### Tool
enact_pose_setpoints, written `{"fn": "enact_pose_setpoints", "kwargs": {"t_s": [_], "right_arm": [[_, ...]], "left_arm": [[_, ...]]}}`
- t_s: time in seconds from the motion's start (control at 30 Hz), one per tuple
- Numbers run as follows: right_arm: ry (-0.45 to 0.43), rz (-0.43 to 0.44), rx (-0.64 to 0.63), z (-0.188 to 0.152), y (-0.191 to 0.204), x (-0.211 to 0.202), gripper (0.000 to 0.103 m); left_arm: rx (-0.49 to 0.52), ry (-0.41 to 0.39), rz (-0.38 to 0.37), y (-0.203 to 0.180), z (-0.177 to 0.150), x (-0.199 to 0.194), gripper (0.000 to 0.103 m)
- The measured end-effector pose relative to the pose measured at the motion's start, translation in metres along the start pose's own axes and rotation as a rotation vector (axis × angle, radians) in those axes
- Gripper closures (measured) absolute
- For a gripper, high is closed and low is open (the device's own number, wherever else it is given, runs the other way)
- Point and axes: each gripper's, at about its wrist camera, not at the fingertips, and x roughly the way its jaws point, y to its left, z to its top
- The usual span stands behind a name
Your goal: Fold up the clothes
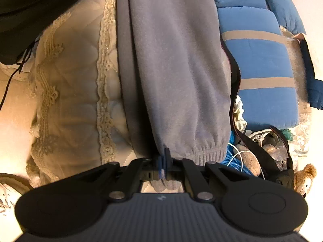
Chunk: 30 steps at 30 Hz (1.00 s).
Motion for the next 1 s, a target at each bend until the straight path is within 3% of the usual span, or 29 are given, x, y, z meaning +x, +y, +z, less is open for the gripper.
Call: {"fn": "enact_pose_setpoints", "kwargs": {"t_s": [0.47, 0.53, 0.57, 0.63, 0.67, 0.7, 0.73, 0.77, 0.8, 1.0], "right_arm": [[0.070, 0.059, 0.008, 0.008, -0.002, 0.002, 0.101], [0.082, 0.060, 0.007, 0.009, -0.004, 0.003, 0.090], [0.087, 0.063, 0.013, 0.010, -0.006, 0.003, 0.076], [0.093, 0.079, 0.054, 0.012, -0.015, 0.001, 0.067], [0.095, 0.084, 0.076, 0.013, -0.020, 0.000, 0.052], [0.100, 0.087, 0.106, 0.013, -0.024, -0.002, 0.036], [0.101, 0.103, 0.156, 0.013, -0.033, -0.005, 0.029], [0.092, 0.118, 0.204, 0.012, -0.041, -0.008, 0.022], [0.084, 0.130, 0.255, 0.012, -0.050, -0.011, 0.016], [0.030, 0.127, 0.609, 0.009, -0.115, -0.018, 0.000]], "left_arm": [[0.014, -0.041, 0.008, -0.005, -0.009, 0.003, 0.100], [0.007, -0.044, 0.014, -0.006, -0.010, 0.005, 0.100], [0.002, -0.046, 0.016, -0.006, -0.010, 0.005, 0.099], [-0.020, -0.049, 0.024, -0.003, -0.010, 0.003, 0.095], [-0.034, -0.050, 0.036, -0.001, -0.011, 0.001, 0.083], [-0.048, -0.053, 0.053, 0.001, -0.011, -0.001, 0.065], [-0.066, -0.061, 0.064, 0.005, -0.013, -0.004, 0.055], [-0.086, -0.071, 0.069, 0.009, -0.015, -0.008, 0.034], [-0.114, -0.081, 0.056, 0.016, -0.017, -0.012, 0.023], [-0.412, -0.140, -0.050, 0.078, -0.034, -0.038, 0.021]]}}
